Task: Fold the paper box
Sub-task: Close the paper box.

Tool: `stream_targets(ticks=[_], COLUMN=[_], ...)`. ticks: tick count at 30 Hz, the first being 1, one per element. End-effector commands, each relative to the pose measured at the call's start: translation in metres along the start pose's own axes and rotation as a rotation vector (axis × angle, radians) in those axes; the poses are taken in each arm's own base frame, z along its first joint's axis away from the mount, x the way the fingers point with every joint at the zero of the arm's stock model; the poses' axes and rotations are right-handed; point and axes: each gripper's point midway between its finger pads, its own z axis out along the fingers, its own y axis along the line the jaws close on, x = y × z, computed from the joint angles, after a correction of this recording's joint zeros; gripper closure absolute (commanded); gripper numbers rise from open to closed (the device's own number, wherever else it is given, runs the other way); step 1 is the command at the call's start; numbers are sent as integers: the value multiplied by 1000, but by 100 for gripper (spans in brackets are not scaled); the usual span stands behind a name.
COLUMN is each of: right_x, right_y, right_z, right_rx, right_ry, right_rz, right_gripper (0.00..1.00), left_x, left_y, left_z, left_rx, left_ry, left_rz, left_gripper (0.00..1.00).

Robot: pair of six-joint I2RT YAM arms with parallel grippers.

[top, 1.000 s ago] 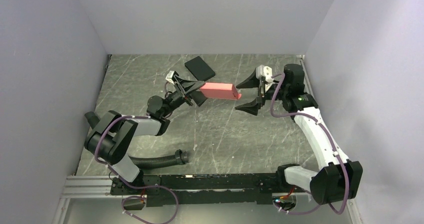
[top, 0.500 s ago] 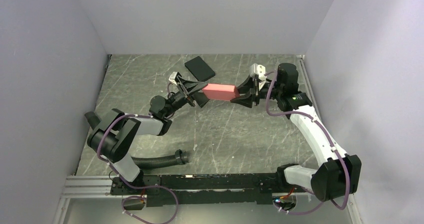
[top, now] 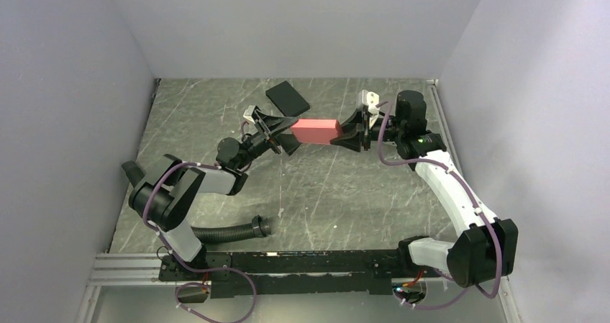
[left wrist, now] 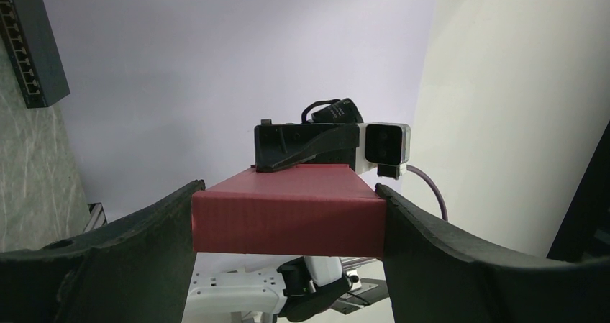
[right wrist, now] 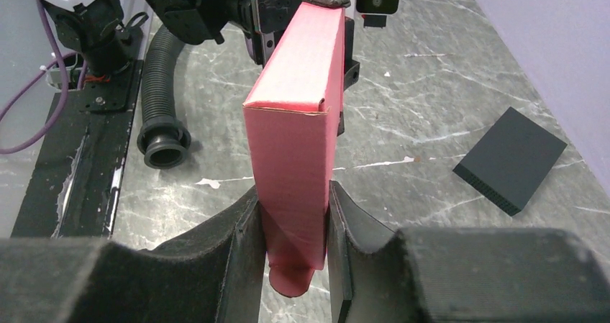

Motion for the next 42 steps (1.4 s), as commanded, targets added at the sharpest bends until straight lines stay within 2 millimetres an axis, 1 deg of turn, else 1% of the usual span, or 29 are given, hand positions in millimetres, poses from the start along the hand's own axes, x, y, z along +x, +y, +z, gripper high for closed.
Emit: stream_targets(ticks=[1, 2, 5, 16, 21, 23, 31, 42], right_x=[0, 0, 0, 10, 15, 16, 18, 21], right_y=[8, 8, 8, 7, 2, 0, 0, 1], right_z=[6, 7, 6, 9, 8, 7, 7, 7], right_rx=[-33, -31, -30, -32, -9, -3, -9, -17], right_ry=[-21, -24, -39, -61, -56, -60, -78, -81], right_rz=[59, 72, 106, 197, 212, 226, 285, 310], right_gripper=[83, 84, 86, 89, 90, 91, 91, 91], left_x=[16, 16, 16, 16, 15, 14, 13, 5], left_y=[-20, -19, -17, -3, -4, -4, 0, -1], left_z=[1, -1, -2, -6, -9, -11, -18, -27], left_rx=[81, 78, 73, 39, 39, 38, 21, 14], left_ry=[62, 59, 60, 57, 47, 45, 35, 10], left_rz=[55, 55, 58, 43, 51, 55, 56, 61], left_gripper=[17, 14, 12, 7, 5, 1, 0, 0])
